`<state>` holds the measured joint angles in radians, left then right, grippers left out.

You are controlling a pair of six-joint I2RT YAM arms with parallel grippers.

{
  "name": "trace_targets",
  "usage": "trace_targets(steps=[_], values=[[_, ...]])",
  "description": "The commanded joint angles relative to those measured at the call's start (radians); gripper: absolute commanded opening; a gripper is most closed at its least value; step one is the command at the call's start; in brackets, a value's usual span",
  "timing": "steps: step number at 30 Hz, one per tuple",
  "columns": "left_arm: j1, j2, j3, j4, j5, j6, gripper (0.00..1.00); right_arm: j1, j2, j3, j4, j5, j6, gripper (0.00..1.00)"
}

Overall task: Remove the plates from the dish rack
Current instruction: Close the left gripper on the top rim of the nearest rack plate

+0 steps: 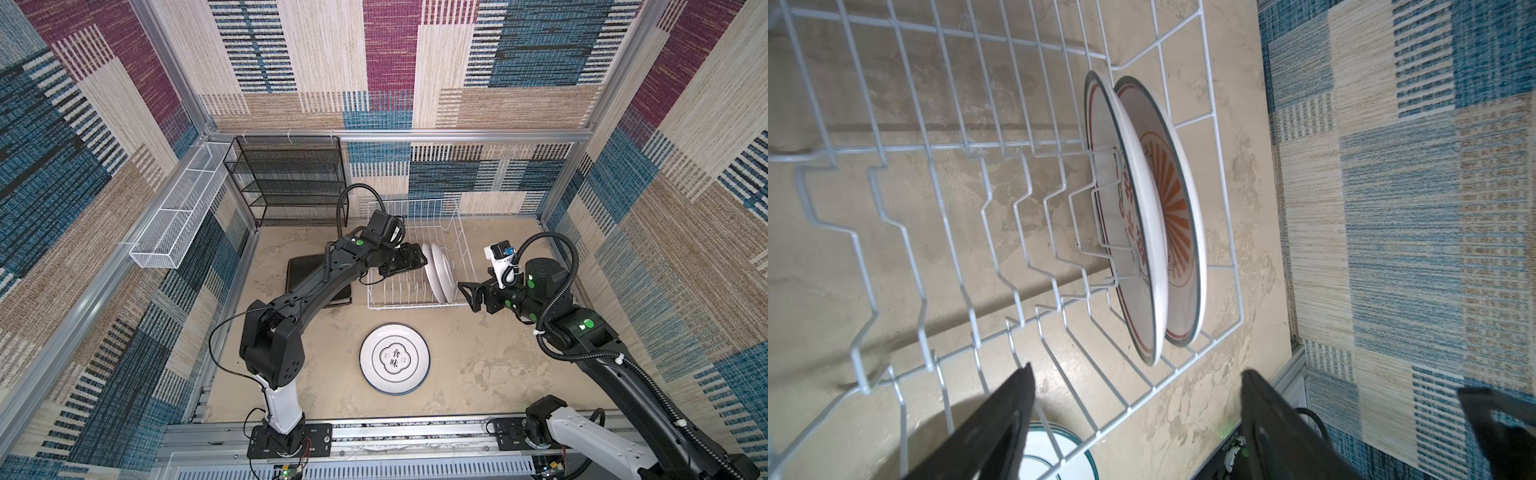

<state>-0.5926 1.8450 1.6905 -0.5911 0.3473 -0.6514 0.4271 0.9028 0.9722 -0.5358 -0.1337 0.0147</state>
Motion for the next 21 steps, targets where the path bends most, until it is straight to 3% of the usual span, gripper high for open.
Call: trace_targets(steps=[1,21], values=[[-0.007,0.043,0.034,0.007,0.021,-0.003,0.79,0.001,-0.005,-0.004,0.013,0.014,0.011,0.99],[-0.030,0.214,0.146,0.007,0.028,-0.063,0.48,0.000,-0.021,-0.038,0.048,0.024,-0.032,0.99]])
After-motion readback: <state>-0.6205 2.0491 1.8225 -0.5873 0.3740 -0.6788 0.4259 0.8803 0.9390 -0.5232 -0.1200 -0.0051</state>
